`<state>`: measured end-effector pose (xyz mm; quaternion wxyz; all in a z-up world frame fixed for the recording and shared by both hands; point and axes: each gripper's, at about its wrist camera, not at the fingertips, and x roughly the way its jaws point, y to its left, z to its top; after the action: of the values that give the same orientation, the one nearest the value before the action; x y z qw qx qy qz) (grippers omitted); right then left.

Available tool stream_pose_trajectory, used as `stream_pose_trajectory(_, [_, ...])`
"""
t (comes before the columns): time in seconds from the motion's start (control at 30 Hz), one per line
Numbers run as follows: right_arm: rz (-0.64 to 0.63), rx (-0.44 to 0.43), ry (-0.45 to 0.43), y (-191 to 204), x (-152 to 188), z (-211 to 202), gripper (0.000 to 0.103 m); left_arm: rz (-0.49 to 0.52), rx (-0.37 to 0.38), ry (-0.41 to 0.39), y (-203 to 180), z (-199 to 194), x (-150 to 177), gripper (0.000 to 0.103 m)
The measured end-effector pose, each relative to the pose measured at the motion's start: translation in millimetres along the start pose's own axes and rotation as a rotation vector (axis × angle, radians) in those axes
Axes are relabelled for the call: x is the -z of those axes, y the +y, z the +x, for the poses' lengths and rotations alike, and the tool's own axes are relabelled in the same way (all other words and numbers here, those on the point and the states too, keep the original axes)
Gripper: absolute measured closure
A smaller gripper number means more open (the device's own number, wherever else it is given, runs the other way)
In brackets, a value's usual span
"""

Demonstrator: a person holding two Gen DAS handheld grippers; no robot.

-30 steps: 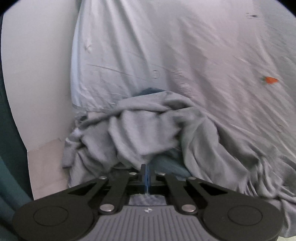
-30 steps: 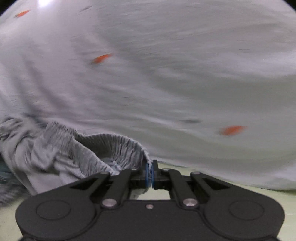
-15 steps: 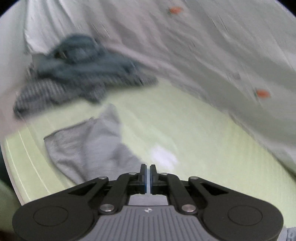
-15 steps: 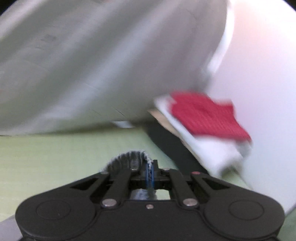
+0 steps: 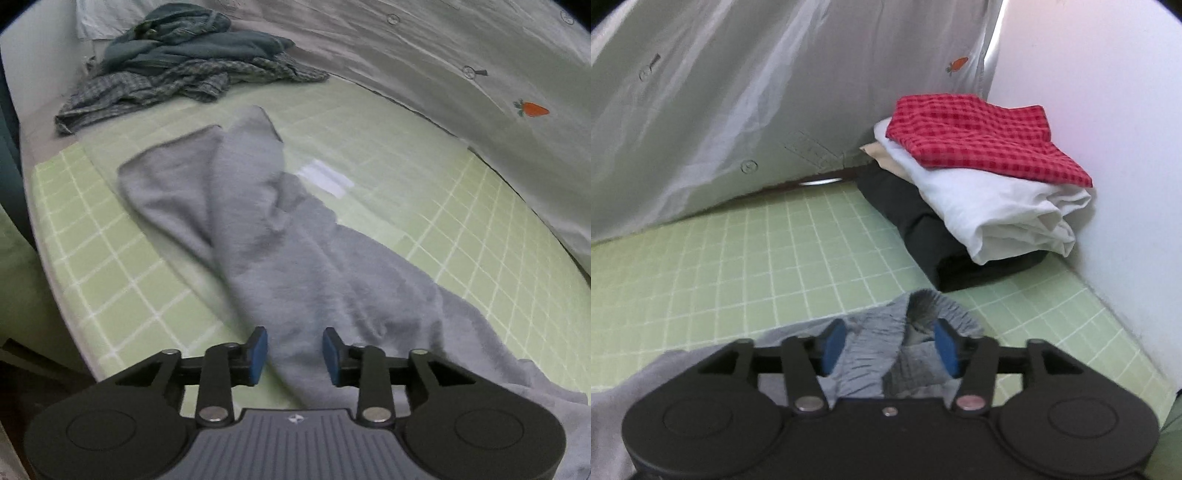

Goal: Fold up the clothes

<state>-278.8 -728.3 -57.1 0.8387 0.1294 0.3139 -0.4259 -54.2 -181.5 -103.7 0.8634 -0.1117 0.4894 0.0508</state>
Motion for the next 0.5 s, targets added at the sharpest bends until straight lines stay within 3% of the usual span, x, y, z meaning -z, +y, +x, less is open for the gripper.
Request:
stream_pose_trajectory(0.17, [0.035,-0.022,-0.002,24.2,7.7,-14.7,0.036,0.024,-0.009,-0.005,20.2,-3.3,-16.1,0.060])
stream_pose_trajectory(0.5, [0.103,-0.046,0.047,82.2,29.2,-45.0,0.028,0.053,0.029,0.037,55.1,27.0,-61.8,0.054])
